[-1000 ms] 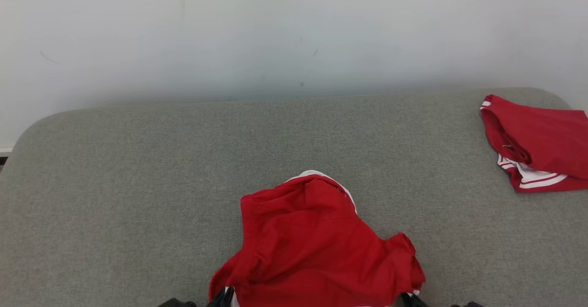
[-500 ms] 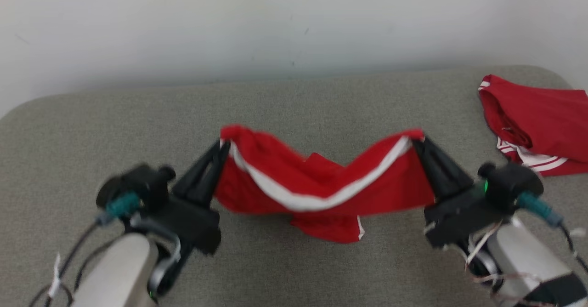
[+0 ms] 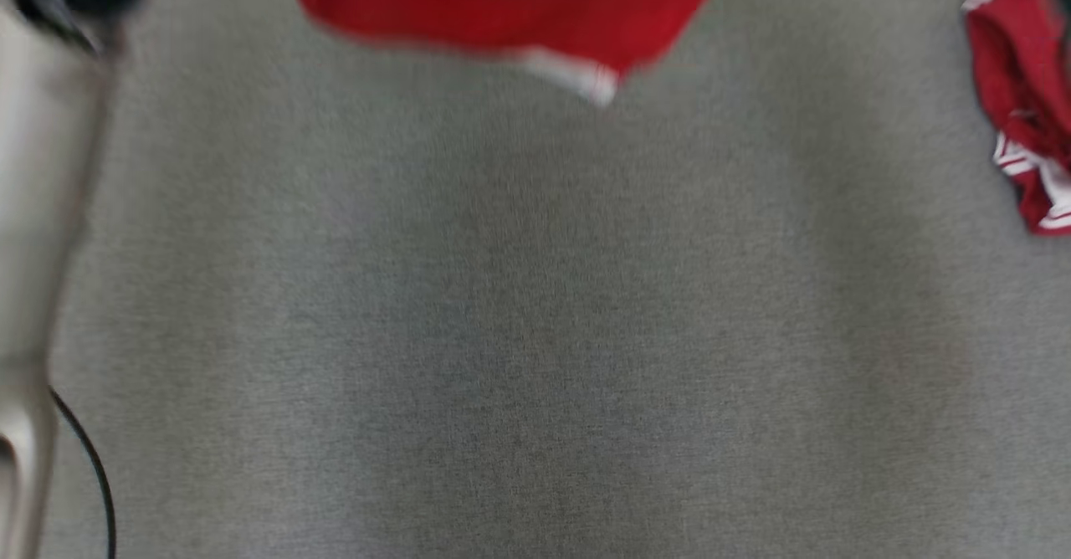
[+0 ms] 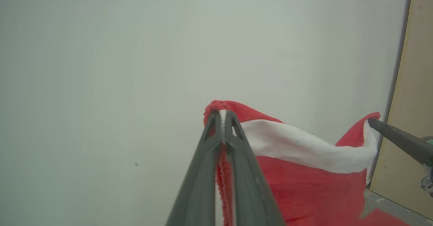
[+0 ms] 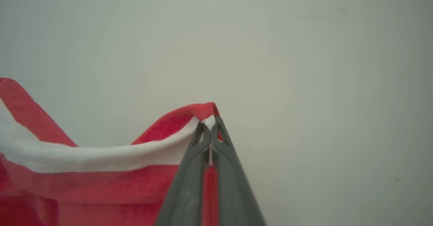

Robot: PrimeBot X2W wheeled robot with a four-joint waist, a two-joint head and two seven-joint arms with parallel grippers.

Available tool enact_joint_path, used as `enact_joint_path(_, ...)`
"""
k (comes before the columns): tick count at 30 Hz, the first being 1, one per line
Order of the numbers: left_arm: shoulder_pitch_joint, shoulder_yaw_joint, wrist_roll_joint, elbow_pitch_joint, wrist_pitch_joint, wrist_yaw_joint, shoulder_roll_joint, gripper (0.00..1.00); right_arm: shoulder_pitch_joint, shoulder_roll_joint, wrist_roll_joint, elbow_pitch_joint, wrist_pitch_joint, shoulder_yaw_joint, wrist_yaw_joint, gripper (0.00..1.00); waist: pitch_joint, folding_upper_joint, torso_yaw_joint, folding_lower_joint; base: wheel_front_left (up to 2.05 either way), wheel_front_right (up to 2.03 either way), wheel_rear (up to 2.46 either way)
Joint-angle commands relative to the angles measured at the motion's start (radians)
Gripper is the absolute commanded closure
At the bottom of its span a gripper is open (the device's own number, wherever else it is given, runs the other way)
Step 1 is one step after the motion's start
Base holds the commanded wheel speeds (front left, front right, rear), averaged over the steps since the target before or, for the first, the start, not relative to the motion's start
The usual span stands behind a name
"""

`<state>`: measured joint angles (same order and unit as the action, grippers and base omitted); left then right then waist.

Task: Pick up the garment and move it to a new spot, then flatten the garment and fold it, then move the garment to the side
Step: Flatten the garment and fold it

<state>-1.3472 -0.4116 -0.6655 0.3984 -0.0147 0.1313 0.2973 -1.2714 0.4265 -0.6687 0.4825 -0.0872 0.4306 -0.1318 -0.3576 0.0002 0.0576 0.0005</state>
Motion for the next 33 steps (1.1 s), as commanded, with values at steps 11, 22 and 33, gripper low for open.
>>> enact_joint_path(11, -0.426, -0.047, -0.062, 0.282, -0.033, -0.002, -0.028, 1.00, -0.411, 0.016, -0.005, 0.231, 0.044, 0.049, 0.003, 1.00, -0.266, -0.0002, 0.034, -0.0005, 0.00, 0.00, 0.00)
enact_joint_path(22, -0.563, -0.162, -0.123, 0.464, -0.081, -0.002, -0.062, 1.00, -0.522, -0.026, -0.051, 0.399, -0.007, 0.120, 0.003, 1.00, -0.286, -0.0002, 0.054, -0.0005, 0.00, 0.00, 0.00)
enact_joint_path(33, -0.412, -0.288, -0.250, 0.447, -0.188, -0.002, -0.009, 1.00, -0.380, -0.004, -0.145, 0.395, -0.087, 0.253, 0.003, 1.00, -0.245, -0.0002, 0.060, -0.0005, 0.00, 0.00, 0.00)
